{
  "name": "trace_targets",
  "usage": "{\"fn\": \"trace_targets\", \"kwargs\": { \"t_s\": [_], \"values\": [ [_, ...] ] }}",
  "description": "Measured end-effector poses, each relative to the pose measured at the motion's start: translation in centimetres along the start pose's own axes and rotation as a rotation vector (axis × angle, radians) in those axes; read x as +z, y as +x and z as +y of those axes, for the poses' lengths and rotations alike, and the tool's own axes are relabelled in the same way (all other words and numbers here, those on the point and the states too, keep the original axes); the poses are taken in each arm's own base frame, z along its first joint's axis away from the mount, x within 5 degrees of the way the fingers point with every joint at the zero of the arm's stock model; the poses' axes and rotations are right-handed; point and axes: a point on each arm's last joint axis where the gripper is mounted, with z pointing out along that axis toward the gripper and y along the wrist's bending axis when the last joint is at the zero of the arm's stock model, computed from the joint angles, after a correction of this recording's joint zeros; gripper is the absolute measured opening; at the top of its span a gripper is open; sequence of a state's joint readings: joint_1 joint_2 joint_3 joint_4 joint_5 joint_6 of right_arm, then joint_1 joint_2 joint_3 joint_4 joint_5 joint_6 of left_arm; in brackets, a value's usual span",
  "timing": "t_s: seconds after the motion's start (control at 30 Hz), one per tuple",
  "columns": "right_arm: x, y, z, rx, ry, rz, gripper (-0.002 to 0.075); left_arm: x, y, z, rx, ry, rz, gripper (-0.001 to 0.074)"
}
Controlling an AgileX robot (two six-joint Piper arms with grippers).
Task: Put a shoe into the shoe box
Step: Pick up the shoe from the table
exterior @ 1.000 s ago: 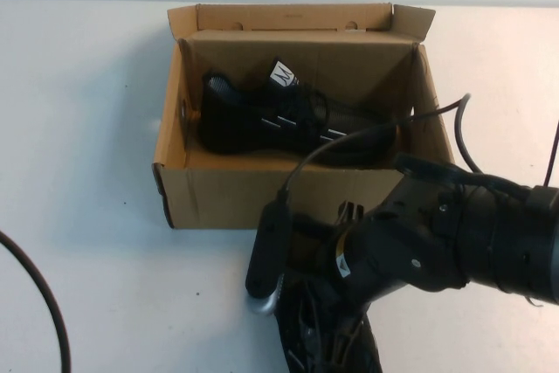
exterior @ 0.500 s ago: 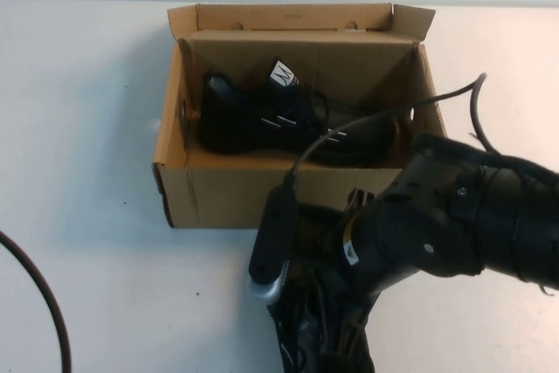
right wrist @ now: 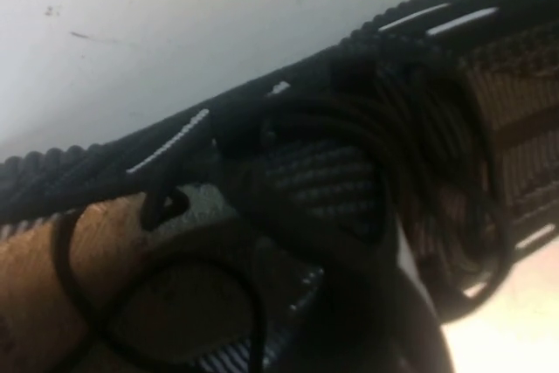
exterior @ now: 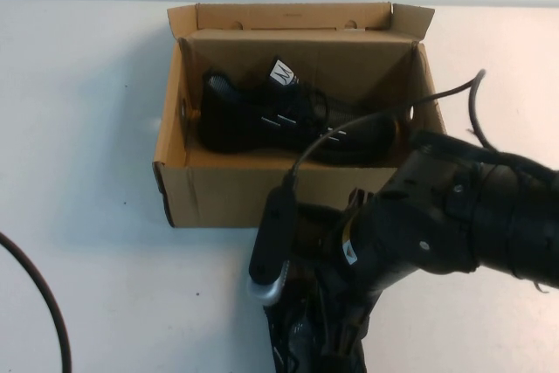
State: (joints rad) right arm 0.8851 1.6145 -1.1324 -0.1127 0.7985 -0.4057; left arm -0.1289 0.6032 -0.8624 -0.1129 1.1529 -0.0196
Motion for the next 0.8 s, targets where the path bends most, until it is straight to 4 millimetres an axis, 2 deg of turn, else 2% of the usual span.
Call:
{"fn": "trace_targets", "kwargs": {
  "t_s": [0.2,0.3,0.4,0.57,0.67,0.8],
  "values": [
    [1.7,-0.1,0.1,0.006,-0.015,0.028,0.0467,0.0,0.0,0.0,0.0,0.0,0.0,-0.0003],
    [2.2,-0.2,0.1,0.022,-0.017,0.032,0.0431,0.0,0.0,0.0,0.0,0.0,0.002,-0.0003],
    [2.3,-0.1,0.0,0.03,-0.011,0.036,0.032,0.0,0.1,0.0,0.0,0.0,0.011,-0.0003],
    [2.3,-0.1,-0.4,0.053,0.032,0.047,0.0063,0.0,0.2,0.0,0.001,0.0,0.027,-0.0003],
    [2.3,0.0,-0.6,0.045,0.054,0.048,0.0011,0.0,0.3,0.0,0.0,0.004,0.036,-0.0003],
    [1.9,0.0,-0.6,0.047,0.059,0.04,0.0,0.0,0.5,0.0,0.0,0.003,0.053,-0.0003]
  ]
}}
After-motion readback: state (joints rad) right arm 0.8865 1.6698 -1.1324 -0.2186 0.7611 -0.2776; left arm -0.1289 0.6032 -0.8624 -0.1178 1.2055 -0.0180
